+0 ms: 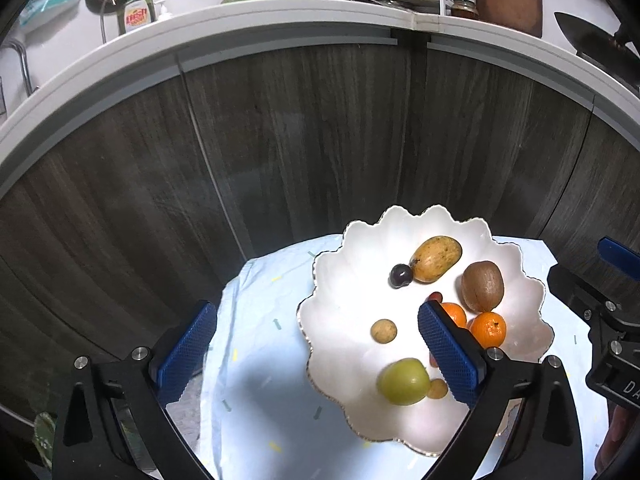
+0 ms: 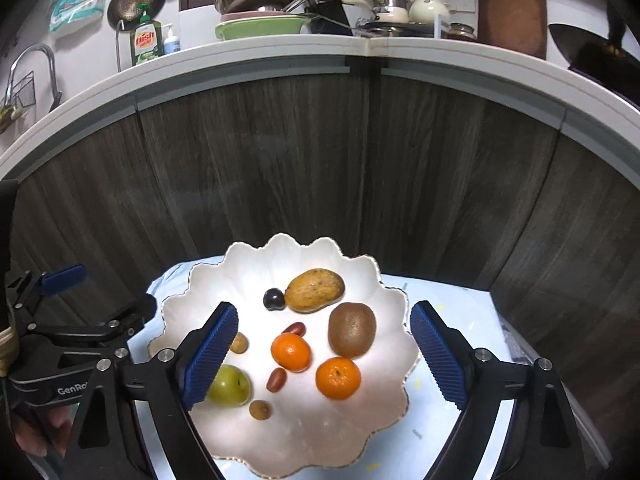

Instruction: Organize fruits

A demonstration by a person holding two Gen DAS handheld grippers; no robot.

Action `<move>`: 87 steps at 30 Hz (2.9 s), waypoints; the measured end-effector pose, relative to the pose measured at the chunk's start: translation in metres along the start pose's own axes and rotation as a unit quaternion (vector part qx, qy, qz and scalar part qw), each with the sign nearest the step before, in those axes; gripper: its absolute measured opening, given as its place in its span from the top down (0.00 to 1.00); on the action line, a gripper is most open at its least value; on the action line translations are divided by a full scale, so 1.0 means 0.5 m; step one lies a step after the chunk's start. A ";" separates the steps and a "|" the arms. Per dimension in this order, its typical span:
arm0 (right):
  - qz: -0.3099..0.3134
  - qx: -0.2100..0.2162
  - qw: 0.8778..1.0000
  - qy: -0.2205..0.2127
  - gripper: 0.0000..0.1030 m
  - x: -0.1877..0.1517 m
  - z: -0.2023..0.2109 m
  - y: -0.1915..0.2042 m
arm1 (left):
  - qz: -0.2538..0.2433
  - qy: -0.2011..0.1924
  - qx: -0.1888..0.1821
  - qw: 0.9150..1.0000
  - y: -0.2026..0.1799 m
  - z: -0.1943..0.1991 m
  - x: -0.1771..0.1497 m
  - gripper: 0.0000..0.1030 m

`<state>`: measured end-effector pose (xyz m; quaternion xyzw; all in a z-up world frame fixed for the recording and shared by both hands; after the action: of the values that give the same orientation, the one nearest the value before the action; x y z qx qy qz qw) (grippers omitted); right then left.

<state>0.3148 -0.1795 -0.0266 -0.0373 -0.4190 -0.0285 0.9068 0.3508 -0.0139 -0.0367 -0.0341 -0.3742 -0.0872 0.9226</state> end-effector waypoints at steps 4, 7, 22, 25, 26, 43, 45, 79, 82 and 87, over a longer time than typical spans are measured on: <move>-0.008 -0.004 1.000 -0.004 0.12 -0.004 0.025 -0.005 | 0.001 -0.004 0.006 1.000 0.003 0.029 -0.005 0.01; -0.010 -0.008 1.000 -0.007 0.11 -0.006 0.040 -0.006 | 0.005 -0.006 0.009 1.000 0.006 0.047 -0.010 0.01; -0.028 -0.014 0.999 -0.023 0.10 -0.048 0.131 -0.016 | 0.017 -0.019 0.007 1.000 0.000 0.144 -0.063 0.01; -0.029 -0.013 0.999 -0.026 0.10 -0.066 0.153 -0.019 | 0.014 -0.023 0.007 1.000 -0.008 0.170 -0.081 0.01; -0.028 -0.015 0.999 -0.027 0.09 -0.073 0.160 -0.020 | 0.013 -0.024 0.008 1.000 -0.011 0.177 -0.088 0.01; -0.046 -0.026 0.998 -0.031 0.09 -0.195 0.262 -0.055 | 0.004 -0.043 0.005 0.999 -0.053 0.278 -0.211 0.01; -0.051 -0.023 0.998 -0.029 0.09 -0.211 0.270 -0.060 | 0.003 -0.046 0.006 0.999 -0.058 0.289 -0.225 0.01; -0.050 -0.037 0.996 -0.057 0.07 -0.416 0.367 -0.043 | 0.041 -0.072 0.037 0.996 -0.045 0.364 -0.453 0.01; -0.045 -0.047 0.995 -0.072 0.07 -0.421 0.384 -0.045 | 0.040 -0.086 0.040 0.995 -0.046 0.379 -0.458 0.01; -0.041 -0.056 0.994 -0.084 0.02 -0.421 0.402 -0.046 | 0.045 -0.098 0.040 0.993 -0.044 0.395 -0.460 0.01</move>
<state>0.0244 -0.1797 -0.0561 -0.0731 -0.4928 -0.0857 0.8628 0.0494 0.0210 -0.0552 -0.0219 -0.4646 -0.0269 0.8849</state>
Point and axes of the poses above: each gripper's, at about its wrist camera, not at the fingertips, and z roughly against the way its jaws point, y to its left, x to its top, the point moved 2 cm from there along -z, roughly the way its jaws point, and after that the axes turned 5 degrees about -x, right-handed, at the moved point
